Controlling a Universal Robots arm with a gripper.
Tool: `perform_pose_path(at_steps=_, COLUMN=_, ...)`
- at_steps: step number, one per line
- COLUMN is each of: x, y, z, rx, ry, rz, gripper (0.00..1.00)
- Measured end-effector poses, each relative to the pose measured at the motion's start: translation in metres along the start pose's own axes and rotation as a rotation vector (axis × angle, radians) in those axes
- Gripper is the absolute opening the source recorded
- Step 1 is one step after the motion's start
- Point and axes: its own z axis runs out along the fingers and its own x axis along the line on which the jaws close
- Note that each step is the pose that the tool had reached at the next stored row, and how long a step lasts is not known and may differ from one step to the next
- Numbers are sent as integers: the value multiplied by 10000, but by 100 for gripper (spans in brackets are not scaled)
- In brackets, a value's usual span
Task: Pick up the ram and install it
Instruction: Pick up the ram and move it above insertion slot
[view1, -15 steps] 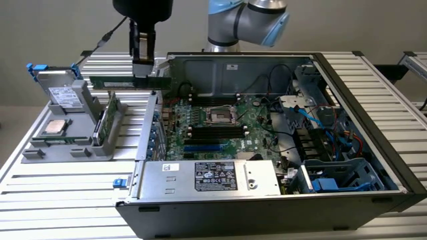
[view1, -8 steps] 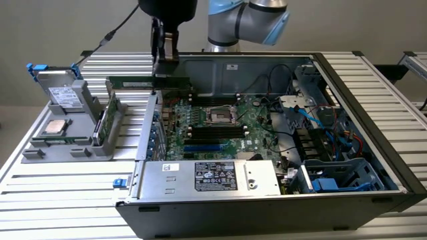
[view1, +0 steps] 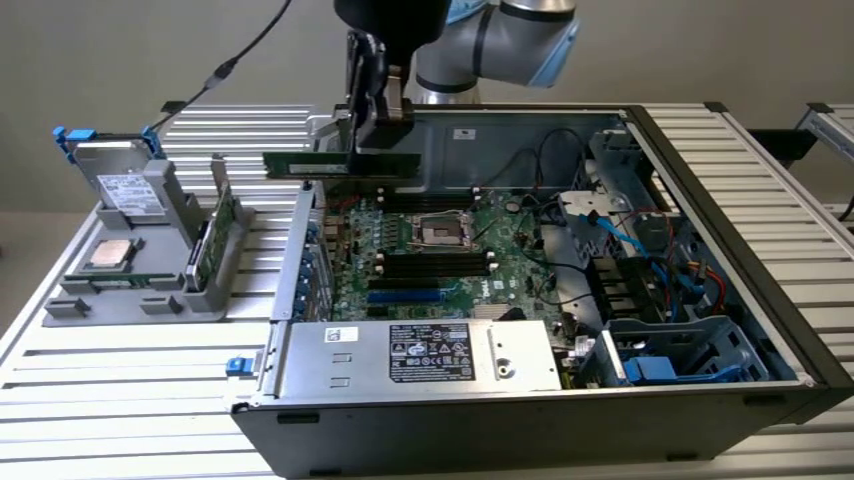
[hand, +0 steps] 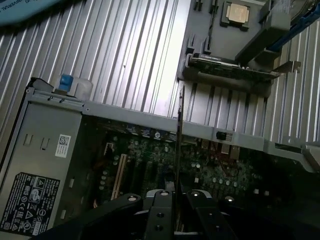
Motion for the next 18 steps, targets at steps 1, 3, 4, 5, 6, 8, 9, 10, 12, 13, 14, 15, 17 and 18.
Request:
perform_pose_path(at_steps=1, x=9, y=-43, z=-10, rx=-1, ry=2, rz=-7, gripper=14)
perform_pose_path(at_steps=3, x=28, y=-136, z=-22, rx=-3, ry=5, rz=-17, gripper=14)
perform_pose_path(at_steps=4, x=37, y=-180, z=-18, rx=-3, ry=9, rz=-19, gripper=14)
perform_pose_path(at_steps=5, x=47, y=-226, z=-13, rx=-4, ry=14, rz=-17, gripper=14)
perform_pose_path(at_steps=6, x=57, y=-276, z=-7, rx=-5, ry=20, rz=-16, gripper=14)
perform_pose_path(at_steps=8, x=76, y=-368, z=5, rx=-8, ry=32, rz=-14, gripper=14)
perform_pose_path(at_steps=9, x=85, y=-416, z=11, rx=-9, ry=38, rz=-12, gripper=14)
perform_pose_path(at_steps=10, x=94, y=-466, z=18, rx=-10, ry=40, rz=-13, gripper=14)
perform_pose_path(at_steps=12, x=104, y=-561, z=33, rx=-10, ry=40, rz=-12, gripper=14)
perform_pose_path(at_steps=13, x=109, y=-603, z=41, rx=-10, ry=38, rz=-9, gripper=14)
perform_pose_path(at_steps=14, x=115, y=-641, z=53, rx=-9, ry=36, rz=1, gripper=14)
perform_pose_path(at_steps=15, x=119, y=-670, z=63, rx=-8, ry=31, rz=16, gripper=14)
perform_pose_path(at_steps=17, x=128, y=-723, z=87, rx=-6, ry=23, rz=60, gripper=14)
perform_pose_path(at_steps=18, x=133, y=-747, z=99, rx=-5, ry=17, rz=86, gripper=14)
